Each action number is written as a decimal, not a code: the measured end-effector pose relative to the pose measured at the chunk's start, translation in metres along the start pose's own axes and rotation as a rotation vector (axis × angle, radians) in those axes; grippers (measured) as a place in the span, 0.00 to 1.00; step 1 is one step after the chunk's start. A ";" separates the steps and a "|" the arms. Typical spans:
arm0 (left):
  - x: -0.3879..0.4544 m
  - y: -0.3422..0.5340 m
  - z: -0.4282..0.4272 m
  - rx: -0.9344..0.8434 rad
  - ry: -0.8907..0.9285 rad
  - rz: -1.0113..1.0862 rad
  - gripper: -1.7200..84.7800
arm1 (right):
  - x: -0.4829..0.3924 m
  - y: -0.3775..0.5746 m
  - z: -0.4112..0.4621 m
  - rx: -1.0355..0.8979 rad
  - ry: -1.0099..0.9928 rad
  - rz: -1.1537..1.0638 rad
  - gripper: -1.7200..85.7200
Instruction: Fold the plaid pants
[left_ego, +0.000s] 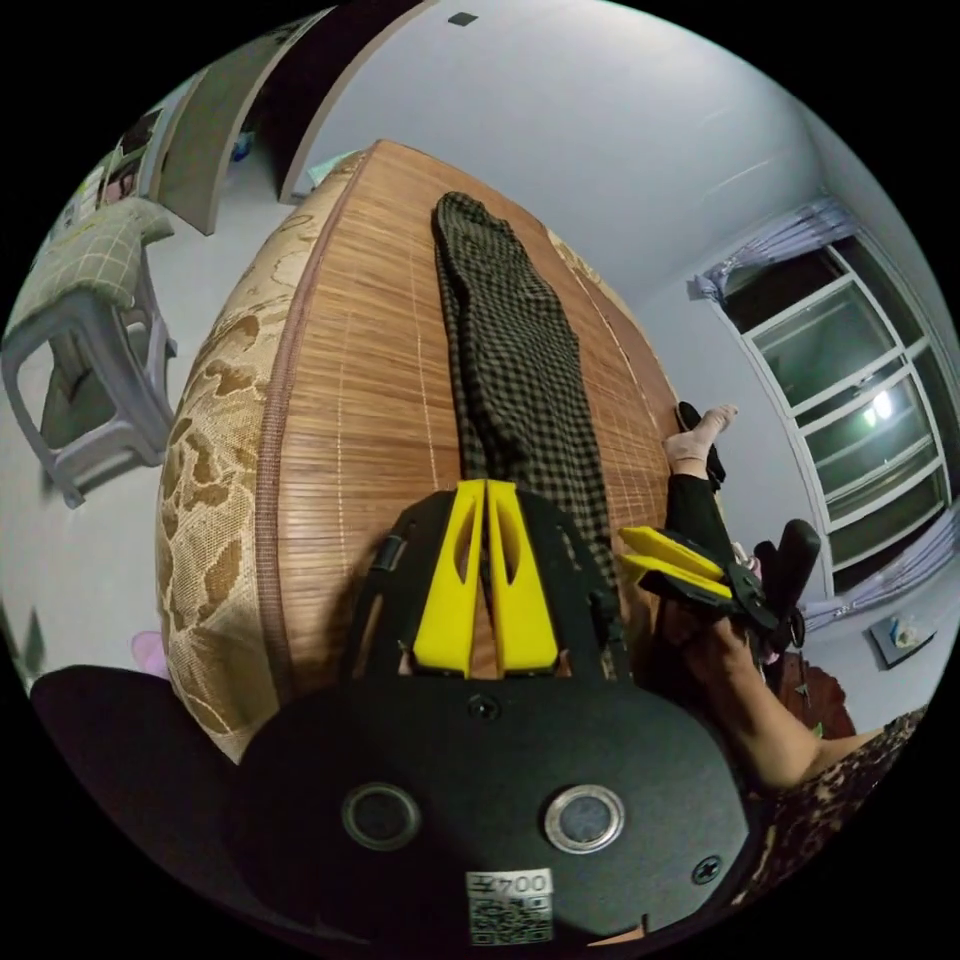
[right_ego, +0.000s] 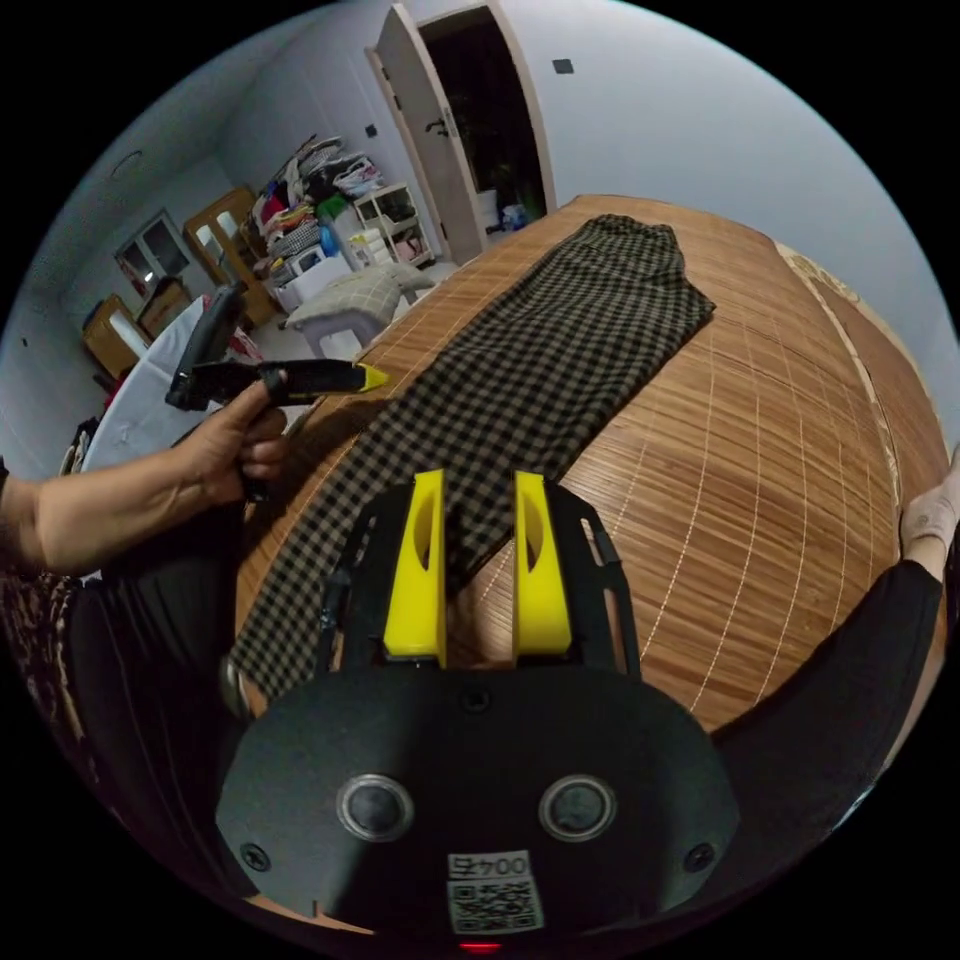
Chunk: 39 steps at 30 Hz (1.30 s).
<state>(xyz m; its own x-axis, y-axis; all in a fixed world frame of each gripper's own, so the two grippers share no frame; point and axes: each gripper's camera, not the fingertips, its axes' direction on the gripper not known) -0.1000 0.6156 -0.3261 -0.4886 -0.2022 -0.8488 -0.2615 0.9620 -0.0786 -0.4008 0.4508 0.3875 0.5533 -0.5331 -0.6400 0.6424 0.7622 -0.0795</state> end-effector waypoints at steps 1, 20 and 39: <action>0.012 0.003 -0.002 0.018 -0.010 0.060 0.02 | 0.003 0.003 -0.002 -0.004 -0.007 0.007 0.15; 0.047 0.032 0.003 -0.122 -0.010 0.140 0.03 | 0.017 0.020 0.020 -0.175 0.059 -0.137 0.15; 0.095 0.107 0.044 -0.482 -0.137 0.377 0.03 | 0.089 0.061 0.023 -0.747 -0.471 0.302 0.16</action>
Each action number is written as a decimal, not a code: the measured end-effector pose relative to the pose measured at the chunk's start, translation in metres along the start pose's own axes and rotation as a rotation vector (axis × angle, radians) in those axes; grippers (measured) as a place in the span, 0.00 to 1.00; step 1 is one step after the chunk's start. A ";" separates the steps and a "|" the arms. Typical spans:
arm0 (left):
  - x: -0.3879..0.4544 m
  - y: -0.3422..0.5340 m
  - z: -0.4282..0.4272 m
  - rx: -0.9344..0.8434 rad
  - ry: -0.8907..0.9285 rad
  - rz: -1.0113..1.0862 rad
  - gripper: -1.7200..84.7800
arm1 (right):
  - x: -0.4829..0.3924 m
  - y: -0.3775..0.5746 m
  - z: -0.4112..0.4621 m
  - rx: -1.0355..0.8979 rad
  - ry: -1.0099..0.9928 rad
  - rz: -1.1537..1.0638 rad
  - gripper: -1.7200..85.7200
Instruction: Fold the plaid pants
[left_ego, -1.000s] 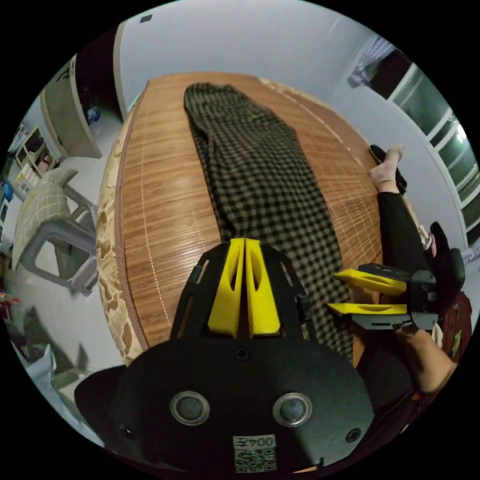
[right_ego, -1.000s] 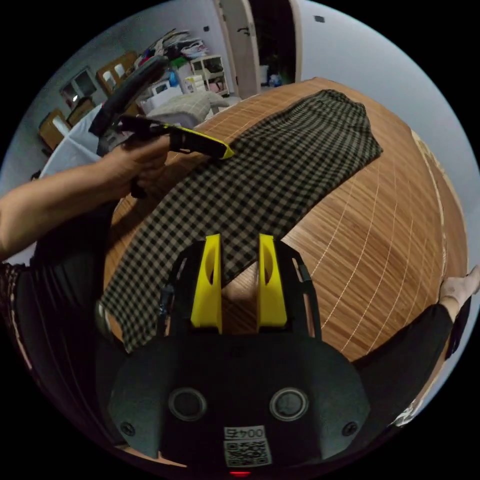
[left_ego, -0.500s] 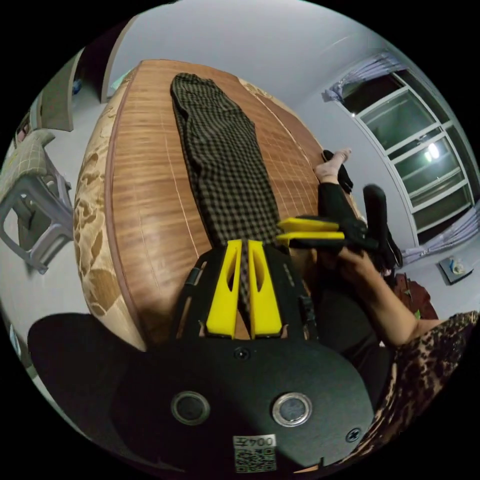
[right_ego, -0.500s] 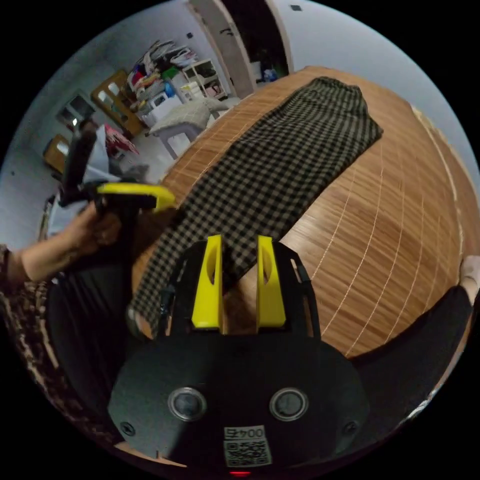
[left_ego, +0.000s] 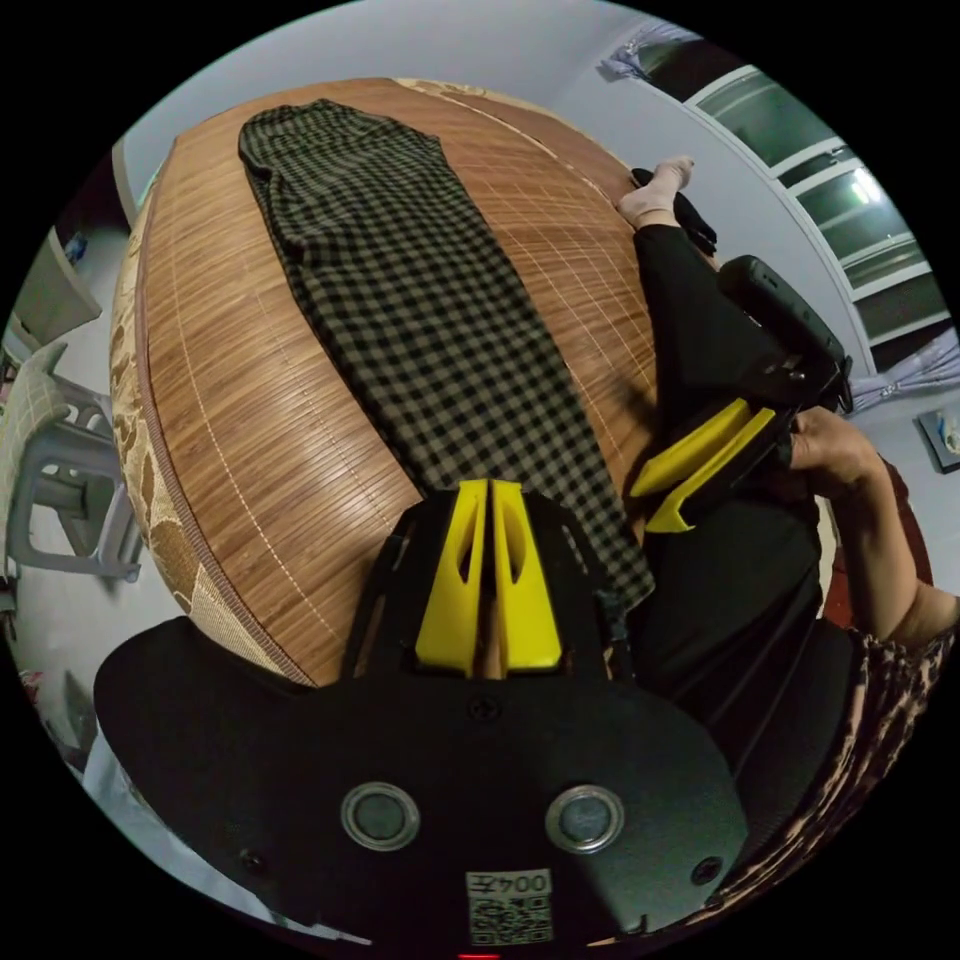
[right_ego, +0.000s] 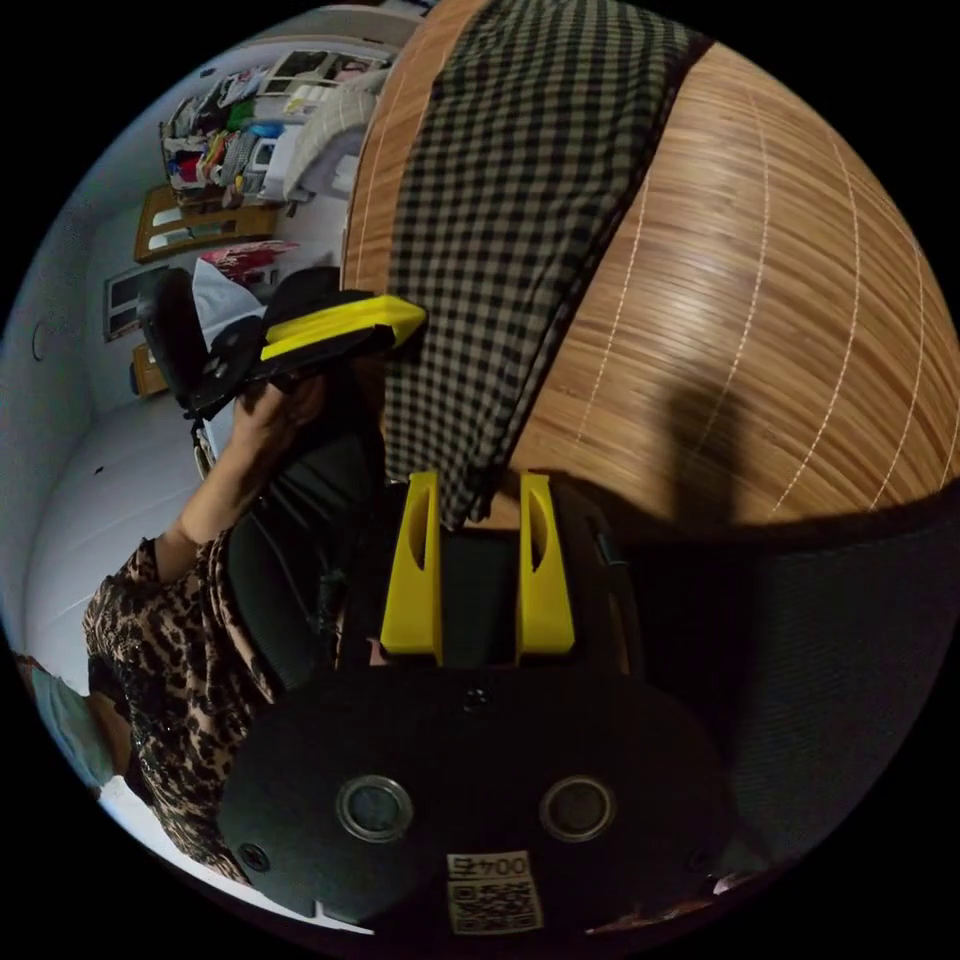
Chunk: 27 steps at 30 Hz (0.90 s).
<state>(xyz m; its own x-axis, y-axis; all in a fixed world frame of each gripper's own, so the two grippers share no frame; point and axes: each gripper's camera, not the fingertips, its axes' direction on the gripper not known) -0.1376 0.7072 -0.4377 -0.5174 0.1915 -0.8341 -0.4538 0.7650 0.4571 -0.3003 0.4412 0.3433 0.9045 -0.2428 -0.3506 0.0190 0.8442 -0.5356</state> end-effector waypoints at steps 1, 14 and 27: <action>-0.002 -0.001 0.003 -0.009 0.010 -0.006 0.03 | 0.002 -0.003 0.002 -0.020 0.011 0.005 0.16; -0.025 -0.012 0.017 -0.008 0.061 -0.037 0.03 | 0.014 -0.025 0.024 -0.149 -0.006 0.009 0.12; -0.099 -0.001 0.006 -0.029 0.474 -0.319 0.15 | 0.018 -0.016 0.015 -0.063 -0.073 -0.050 0.06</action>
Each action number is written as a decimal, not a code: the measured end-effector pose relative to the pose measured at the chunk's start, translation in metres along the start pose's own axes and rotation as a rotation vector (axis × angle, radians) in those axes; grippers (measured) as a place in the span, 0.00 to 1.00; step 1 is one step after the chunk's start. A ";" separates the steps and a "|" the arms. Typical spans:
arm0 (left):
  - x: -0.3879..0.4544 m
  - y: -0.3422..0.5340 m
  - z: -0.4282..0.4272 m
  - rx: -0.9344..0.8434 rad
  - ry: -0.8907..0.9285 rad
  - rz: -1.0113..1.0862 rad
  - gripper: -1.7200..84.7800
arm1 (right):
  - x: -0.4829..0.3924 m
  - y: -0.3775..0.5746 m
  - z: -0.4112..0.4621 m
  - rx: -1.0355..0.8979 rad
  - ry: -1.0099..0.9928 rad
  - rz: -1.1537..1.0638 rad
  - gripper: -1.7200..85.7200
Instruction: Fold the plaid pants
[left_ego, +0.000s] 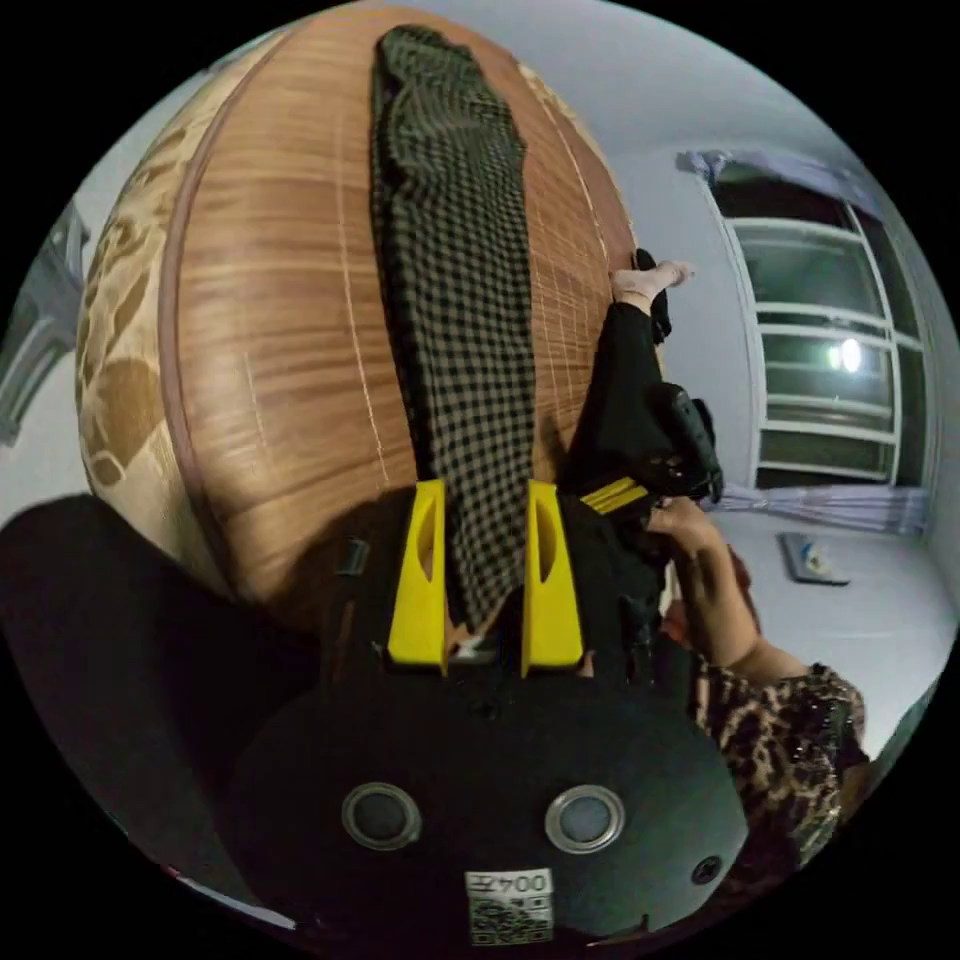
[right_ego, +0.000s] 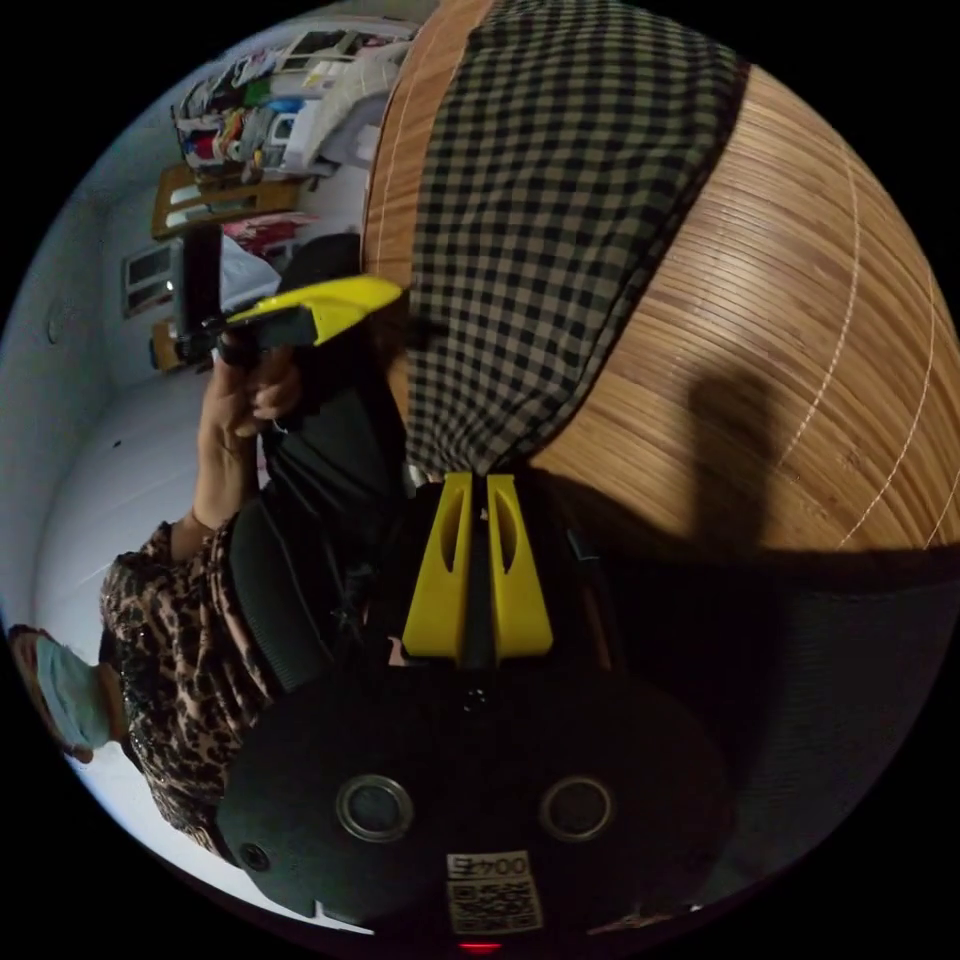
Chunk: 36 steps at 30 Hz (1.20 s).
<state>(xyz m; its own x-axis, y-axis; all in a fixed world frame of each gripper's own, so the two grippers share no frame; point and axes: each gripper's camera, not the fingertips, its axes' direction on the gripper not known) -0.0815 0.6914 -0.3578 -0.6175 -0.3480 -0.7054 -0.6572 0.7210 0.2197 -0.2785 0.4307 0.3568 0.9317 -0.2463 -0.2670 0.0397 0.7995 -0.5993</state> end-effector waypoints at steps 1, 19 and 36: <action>-0.007 0.000 0.000 -0.024 0.022 -0.029 0.16 | 0.004 0.002 -0.003 0.021 -0.030 0.015 0.06; -0.005 -0.034 0.049 -0.383 -0.126 0.017 0.13 | -0.015 -0.002 0.023 -0.047 0.138 0.062 0.06; 0.007 -0.059 0.039 -0.428 -0.150 0.107 0.07 | -0.057 0.001 0.047 -0.078 0.136 -0.034 0.06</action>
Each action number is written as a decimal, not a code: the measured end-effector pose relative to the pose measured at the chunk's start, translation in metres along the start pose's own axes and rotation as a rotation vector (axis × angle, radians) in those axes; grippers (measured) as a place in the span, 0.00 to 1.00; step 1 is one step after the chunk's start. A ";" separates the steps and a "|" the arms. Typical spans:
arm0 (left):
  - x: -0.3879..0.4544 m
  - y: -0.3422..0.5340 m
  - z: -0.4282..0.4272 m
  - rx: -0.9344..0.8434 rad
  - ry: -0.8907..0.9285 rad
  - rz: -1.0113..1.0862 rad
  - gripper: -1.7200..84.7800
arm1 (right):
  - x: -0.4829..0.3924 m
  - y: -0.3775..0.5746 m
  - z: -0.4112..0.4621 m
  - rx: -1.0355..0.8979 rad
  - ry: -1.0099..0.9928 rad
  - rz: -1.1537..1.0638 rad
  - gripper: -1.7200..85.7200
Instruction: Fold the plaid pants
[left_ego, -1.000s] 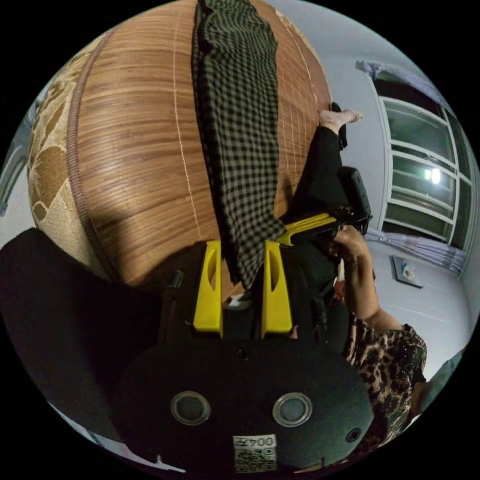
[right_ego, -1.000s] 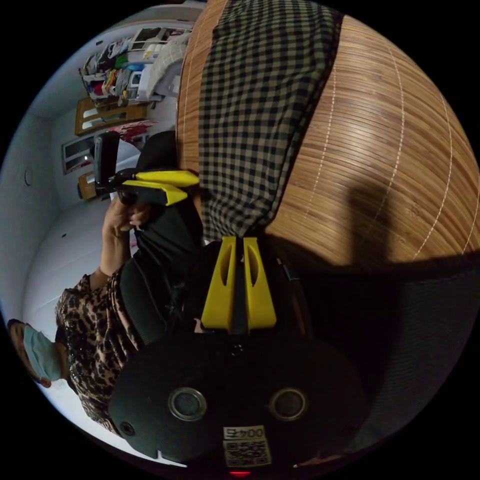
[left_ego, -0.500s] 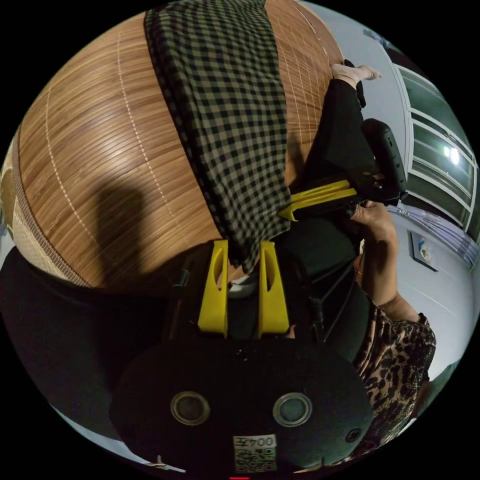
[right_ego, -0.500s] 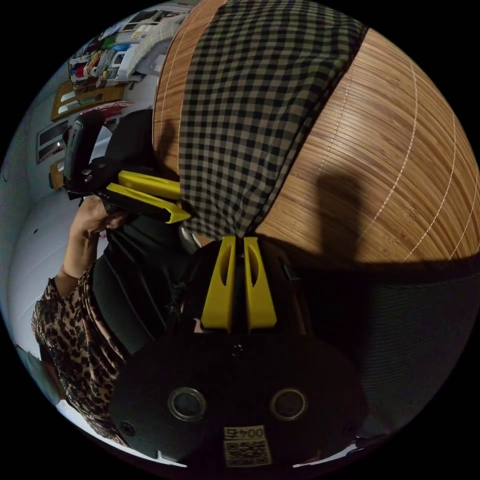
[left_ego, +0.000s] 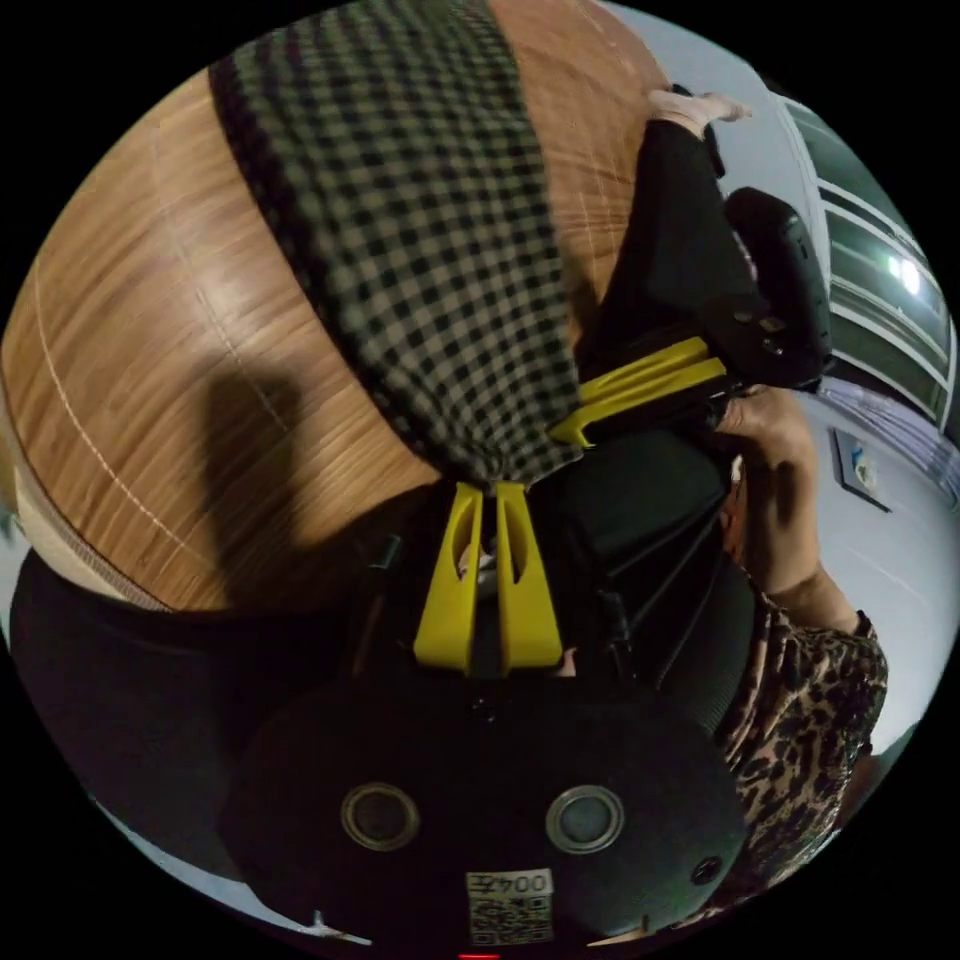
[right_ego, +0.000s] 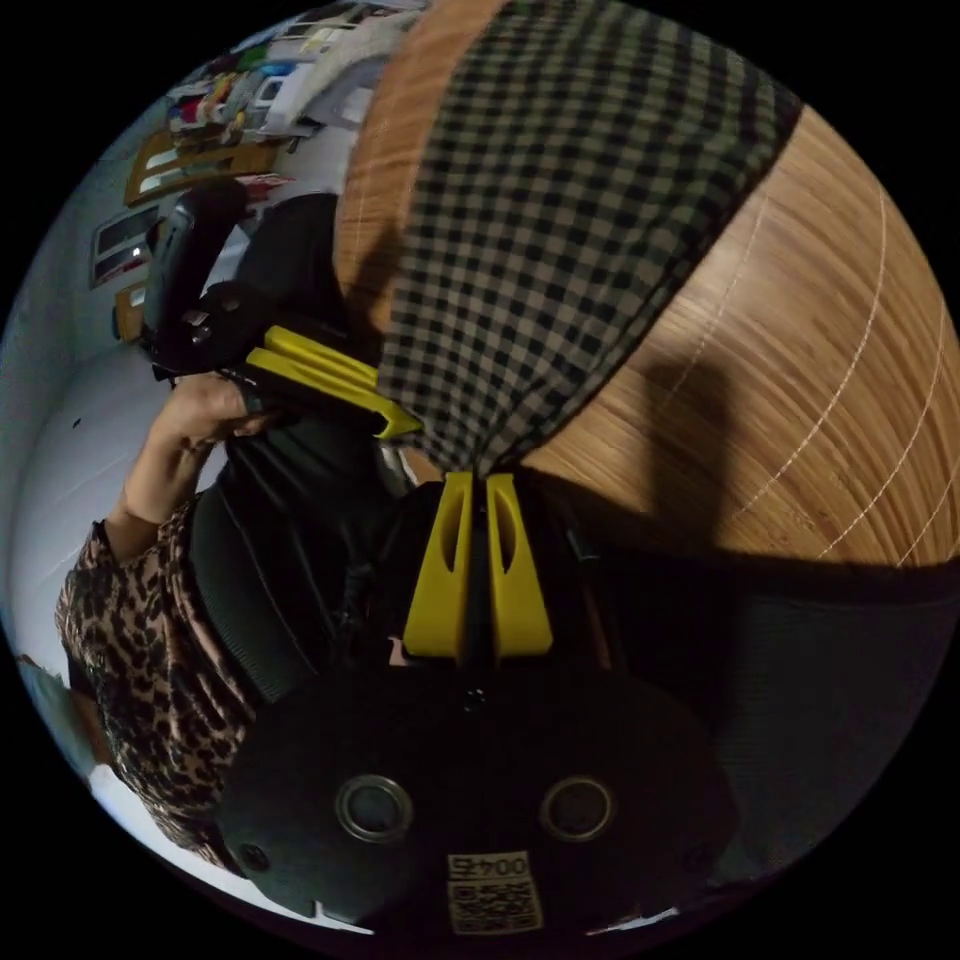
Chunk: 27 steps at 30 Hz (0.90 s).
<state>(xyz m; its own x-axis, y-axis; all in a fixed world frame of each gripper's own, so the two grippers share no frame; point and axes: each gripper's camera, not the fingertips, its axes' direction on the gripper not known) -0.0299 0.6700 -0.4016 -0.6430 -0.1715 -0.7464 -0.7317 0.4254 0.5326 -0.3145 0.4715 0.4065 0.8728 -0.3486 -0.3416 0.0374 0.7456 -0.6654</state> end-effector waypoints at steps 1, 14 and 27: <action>0.010 0.010 -0.024 0.112 0.047 0.023 0.06 | -0.011 0.010 -0.015 0.086 -0.019 -0.033 0.06; 0.010 0.058 -0.024 0.088 0.083 -0.020 0.07 | -0.068 0.066 0.016 0.144 0.056 0.006 0.08; 0.033 0.075 -0.074 0.361 0.021 0.083 0.10 | -0.131 0.072 -0.029 0.739 0.616 -0.240 0.22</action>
<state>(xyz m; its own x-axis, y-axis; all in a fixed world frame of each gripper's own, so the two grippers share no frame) -0.1224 0.6303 -0.3565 -0.7043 -0.1397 -0.6960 -0.5522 0.7239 0.4136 -0.4407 0.5540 0.3843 0.4047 -0.6147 -0.6770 0.6571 0.7104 -0.2521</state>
